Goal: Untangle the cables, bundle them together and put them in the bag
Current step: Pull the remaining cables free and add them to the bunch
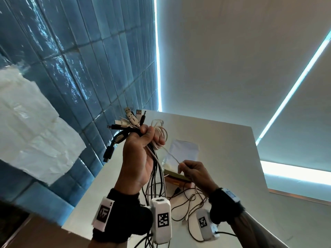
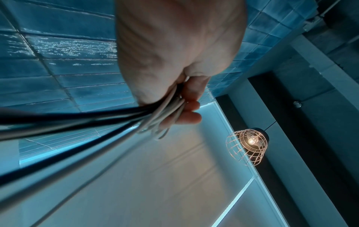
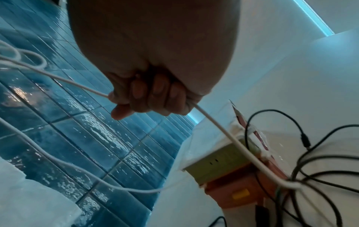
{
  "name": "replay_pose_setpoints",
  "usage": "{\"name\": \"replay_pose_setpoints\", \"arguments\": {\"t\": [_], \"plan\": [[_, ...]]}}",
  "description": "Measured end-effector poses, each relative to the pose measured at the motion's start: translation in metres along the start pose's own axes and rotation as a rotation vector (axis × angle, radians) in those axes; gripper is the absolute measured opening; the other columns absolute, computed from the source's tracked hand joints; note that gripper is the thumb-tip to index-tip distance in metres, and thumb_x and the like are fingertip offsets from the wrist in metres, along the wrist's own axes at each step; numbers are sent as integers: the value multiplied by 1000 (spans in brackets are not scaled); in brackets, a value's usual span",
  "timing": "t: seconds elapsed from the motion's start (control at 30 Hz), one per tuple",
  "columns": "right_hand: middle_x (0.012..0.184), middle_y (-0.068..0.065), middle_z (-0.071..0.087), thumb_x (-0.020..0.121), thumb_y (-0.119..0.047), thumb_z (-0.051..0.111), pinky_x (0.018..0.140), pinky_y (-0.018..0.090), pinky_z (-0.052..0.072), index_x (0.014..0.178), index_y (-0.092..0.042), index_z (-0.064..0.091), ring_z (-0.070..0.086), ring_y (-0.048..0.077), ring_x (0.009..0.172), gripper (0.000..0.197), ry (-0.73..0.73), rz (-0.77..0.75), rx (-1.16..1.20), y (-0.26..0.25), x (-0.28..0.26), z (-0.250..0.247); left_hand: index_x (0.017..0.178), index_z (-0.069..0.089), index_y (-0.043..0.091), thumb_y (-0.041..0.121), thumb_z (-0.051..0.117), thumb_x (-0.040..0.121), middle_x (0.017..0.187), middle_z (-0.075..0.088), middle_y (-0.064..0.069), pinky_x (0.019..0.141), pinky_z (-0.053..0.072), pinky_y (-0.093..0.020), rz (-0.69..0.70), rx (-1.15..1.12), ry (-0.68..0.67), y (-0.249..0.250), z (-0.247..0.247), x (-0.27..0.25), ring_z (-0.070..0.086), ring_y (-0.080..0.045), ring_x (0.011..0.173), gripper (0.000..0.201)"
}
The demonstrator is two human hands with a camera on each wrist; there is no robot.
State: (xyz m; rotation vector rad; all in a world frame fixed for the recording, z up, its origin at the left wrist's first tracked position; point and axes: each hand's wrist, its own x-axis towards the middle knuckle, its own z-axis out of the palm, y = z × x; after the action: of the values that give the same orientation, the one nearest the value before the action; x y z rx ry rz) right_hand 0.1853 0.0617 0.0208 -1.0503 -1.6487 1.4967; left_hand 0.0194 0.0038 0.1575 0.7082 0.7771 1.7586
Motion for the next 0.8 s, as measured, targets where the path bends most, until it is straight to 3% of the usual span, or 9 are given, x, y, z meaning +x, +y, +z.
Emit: {"name": "replay_pose_setpoints", "arguments": {"t": [0.1, 0.2, 0.23, 0.3, 0.4, 0.53, 0.6, 0.7, 0.8], "plan": [[54, -14, 59, 98, -8, 51, 53, 13, 41, 74, -3, 60, 53, -3, 52, 27, 8, 43, -30, 18, 4, 3, 74, 42, 19, 0, 40, 94, 60, 43, 1, 72, 45, -32, 27, -58, -22, 2, 0, 0, 48, -15, 56, 28], [62, -4, 61, 93, -26, 57, 63, 27, 43, 65, -17, 65, 54, 10, 61, 30, 51, 83, -120, 55, 7, 1, 73, 40, 21, 2, 39, 94, 61, 42, 2, 61, 46, -26, 47, -99, -46, 7, -1, 0, 41, -12, 52, 28], [61, -4, 59, 90, -32, 58, 63, 28, 41, 62, -20, 65, 52, 10, 60, 30, 56, 108, -156, 69, 7, -1, 73, 39, 22, 1, 38, 94, 61, 43, 2, 57, 43, -24, 53, -100, -52, 9, -1, 0, 39, -11, 50, 29], [52, -12, 52, 89, -27, 60, 60, 26, 37, 56, -24, 63, 45, 2, 53, 33, 61, 153, -250, 88, 6, -5, 72, 37, 22, -1, 37, 94, 61, 44, 3, 53, 35, -23, 41, -64, -41, 10, -2, 2, 35, -9, 48, 31], [48, -12, 51, 89, -19, 63, 55, 23, 36, 56, -17, 63, 45, 3, 51, 34, 203, 205, -361, 77, 12, -10, 73, 36, 22, -2, 38, 96, 61, 44, 1, 54, 27, -26, -31, 45, 25, 6, -3, 3, 34, -10, 47, 33], [49, -5, 48, 87, -13, 66, 42, 20, 28, 68, -5, 69, 37, 12, 46, 20, 397, 116, -33, 15, 26, -16, 71, 35, 22, -3, 40, 97, 62, 43, -3, 56, 29, -28, -85, 148, 125, -6, -5, 7, 37, -14, 49, 36], [49, -4, 44, 89, -12, 64, 40, 19, 25, 74, -6, 69, 32, 11, 44, 17, 343, -8, 116, -29, 24, -14, 69, 36, 21, -3, 42, 97, 61, 48, -3, 59, 31, -28, -123, 152, 168, -11, -5, 9, 42, -13, 50, 37], [50, -4, 43, 89, -10, 64, 42, 18, 26, 81, -2, 68, 32, 10, 46, 12, 127, -203, 205, -82, 12, -3, 68, 41, 17, -2, 44, 96, 58, 54, -2, 61, 38, -27, -180, 186, 190, -17, -2, 8, 50, -13, 53, 34], [50, -4, 43, 87, -6, 62, 44, 16, 29, 82, 5, 66, 32, 8, 45, 13, -49, -316, 221, -102, -2, 8, 73, 55, 7, 9, 47, 98, 66, 60, -8, 60, 44, -28, -220, 281, 166, -16, -1, 7, 55, -16, 58, 27]]}}
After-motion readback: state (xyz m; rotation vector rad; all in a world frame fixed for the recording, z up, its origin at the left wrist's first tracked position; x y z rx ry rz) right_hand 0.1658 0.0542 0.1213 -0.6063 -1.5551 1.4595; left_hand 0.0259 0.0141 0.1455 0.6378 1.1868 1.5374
